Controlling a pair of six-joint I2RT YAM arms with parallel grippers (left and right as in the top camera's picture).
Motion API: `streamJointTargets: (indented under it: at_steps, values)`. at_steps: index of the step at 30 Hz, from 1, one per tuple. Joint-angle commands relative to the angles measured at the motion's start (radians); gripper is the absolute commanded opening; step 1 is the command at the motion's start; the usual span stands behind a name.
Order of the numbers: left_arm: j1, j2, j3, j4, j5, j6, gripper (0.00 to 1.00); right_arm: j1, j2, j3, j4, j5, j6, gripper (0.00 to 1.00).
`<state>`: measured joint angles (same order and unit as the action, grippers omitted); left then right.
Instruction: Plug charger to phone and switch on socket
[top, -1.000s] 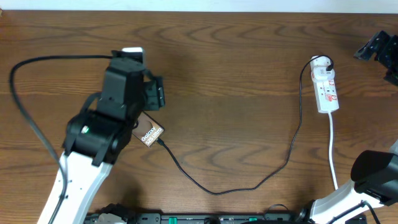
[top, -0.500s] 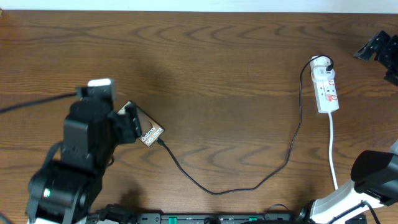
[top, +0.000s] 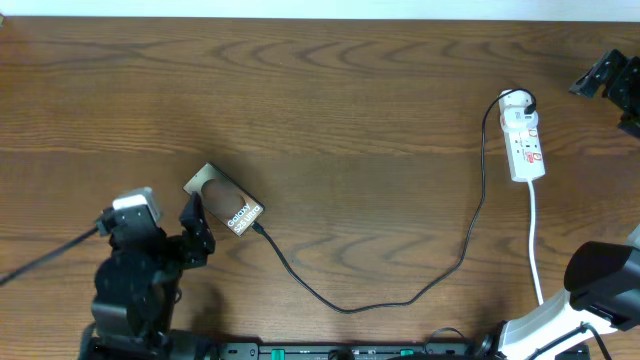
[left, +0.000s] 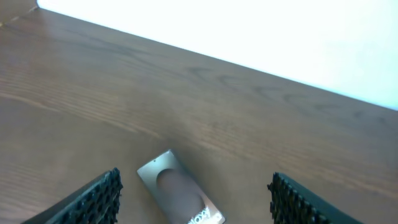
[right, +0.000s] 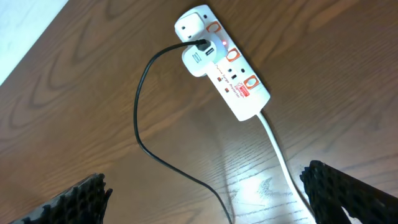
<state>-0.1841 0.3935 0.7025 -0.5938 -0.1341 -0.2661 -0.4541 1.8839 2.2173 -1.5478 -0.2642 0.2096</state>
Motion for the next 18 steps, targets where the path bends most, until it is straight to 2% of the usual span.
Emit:
streamJointTargets:
  at_steps: [1,9,18]
  values:
    - [0.005,-0.064,-0.089,0.061,-0.006,-0.009,0.74,0.000,-0.005,0.007,0.000,0.004,0.014,0.99]
    - [0.005,-0.220,-0.303,0.208,-0.006,-0.009,0.74,0.000,-0.005,0.007,0.000,0.004,0.014,0.99]
    - [0.027,-0.392,-0.434,0.253,-0.009,-0.009,0.74,0.000,-0.005,0.007,0.000,0.004,0.014,0.99]
